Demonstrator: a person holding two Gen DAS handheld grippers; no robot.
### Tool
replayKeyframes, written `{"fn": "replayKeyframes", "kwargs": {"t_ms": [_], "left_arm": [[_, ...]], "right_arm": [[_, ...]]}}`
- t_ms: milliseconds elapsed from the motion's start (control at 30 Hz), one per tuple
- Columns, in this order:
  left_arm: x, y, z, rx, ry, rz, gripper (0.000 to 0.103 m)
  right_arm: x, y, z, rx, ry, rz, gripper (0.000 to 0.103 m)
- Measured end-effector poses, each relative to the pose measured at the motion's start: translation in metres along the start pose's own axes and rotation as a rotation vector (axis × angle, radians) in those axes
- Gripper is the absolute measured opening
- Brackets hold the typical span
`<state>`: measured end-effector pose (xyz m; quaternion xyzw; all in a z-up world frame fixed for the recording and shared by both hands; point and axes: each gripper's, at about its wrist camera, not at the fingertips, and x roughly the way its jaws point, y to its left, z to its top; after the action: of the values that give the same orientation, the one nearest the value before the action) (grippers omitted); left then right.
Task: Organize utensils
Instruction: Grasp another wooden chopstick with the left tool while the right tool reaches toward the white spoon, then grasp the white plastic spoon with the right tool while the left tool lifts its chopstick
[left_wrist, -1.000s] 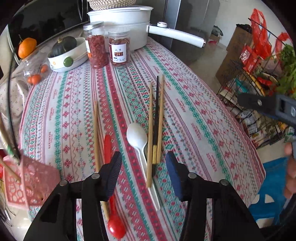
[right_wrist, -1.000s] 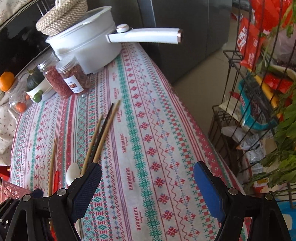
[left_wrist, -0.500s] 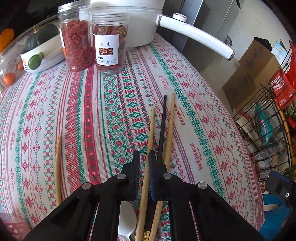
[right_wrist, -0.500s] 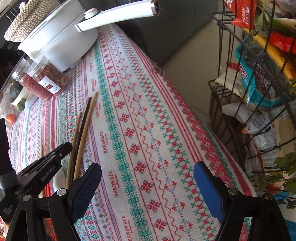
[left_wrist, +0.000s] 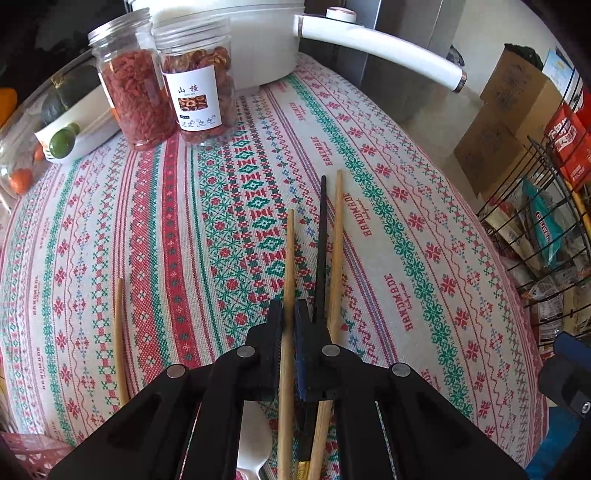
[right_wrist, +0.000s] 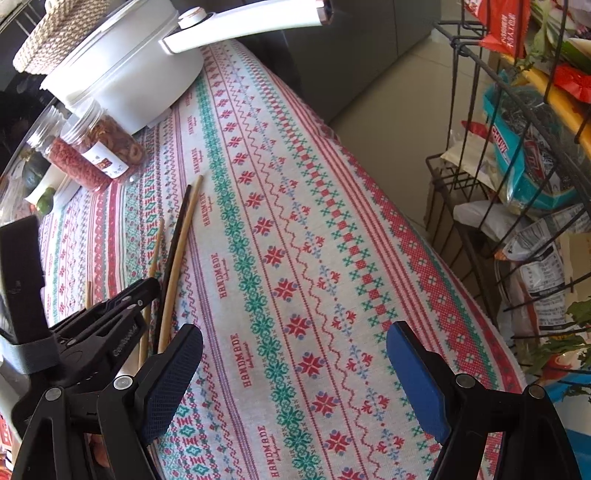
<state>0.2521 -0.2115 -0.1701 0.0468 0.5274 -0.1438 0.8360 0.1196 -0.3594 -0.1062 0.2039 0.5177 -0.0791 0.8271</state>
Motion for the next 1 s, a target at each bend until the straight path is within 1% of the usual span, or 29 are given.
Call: {"fn": "replayKeyframes", "kwargs": {"t_ms": [200,333,433,500,567,600,633,667,733,767,833,900,1000], "left_arm": [[-0.061,0.013,-0.016,0.053,-0.09,-0.04,0.006],[-0.114,0.024,-0.036,0.075,-0.153,-0.073,0.006],[-0.148,0.034,-0.054,0.087,-0.189,-0.099,0.006],[-0.171,0.04,-0.069,0.099,-0.215,-0.103,0.006],[-0.191,0.049,-0.084,0.099,-0.238,-0.111,0.006],[-0.2,0.053,-0.092,0.097,-0.249,-0.117,0.006],[-0.209,0.058,-0.098,0.093,-0.26,-0.121,0.006],[-0.218,0.063,-0.105,0.09,-0.273,-0.127,0.006],[-0.232,0.076,-0.116,0.077,-0.303,-0.144,0.006],[-0.237,0.082,-0.122,0.068,-0.318,-0.151,0.006],[-0.246,0.094,-0.132,0.051,-0.339,-0.15,0.006],[-0.25,0.104,-0.137,0.047,-0.336,-0.15,0.006],[-0.254,0.12,-0.145,0.028,-0.335,-0.15,0.006]], "right_arm": [[0.0,0.009,-0.001,-0.011,-0.005,-0.003,0.085],[0.002,0.021,-0.007,-0.031,0.003,-0.001,0.085],[0.004,0.037,-0.015,-0.075,0.011,0.001,0.085],[0.006,0.051,-0.019,-0.11,0.021,0.017,0.085],[0.01,0.064,-0.024,-0.132,0.043,0.054,0.085],[0.012,0.07,-0.026,-0.136,0.059,0.078,0.082],[0.015,0.076,-0.029,-0.137,0.079,0.104,0.075],[0.019,0.082,-0.031,-0.134,0.102,0.131,0.071],[0.028,0.093,-0.034,-0.125,0.144,0.18,0.054],[0.034,0.099,-0.036,-0.119,0.165,0.199,0.051],[0.044,0.11,-0.041,-0.113,0.205,0.224,0.041],[0.054,0.118,-0.046,-0.109,0.235,0.228,0.036],[0.063,0.126,-0.049,-0.088,0.264,0.244,0.035]]}}
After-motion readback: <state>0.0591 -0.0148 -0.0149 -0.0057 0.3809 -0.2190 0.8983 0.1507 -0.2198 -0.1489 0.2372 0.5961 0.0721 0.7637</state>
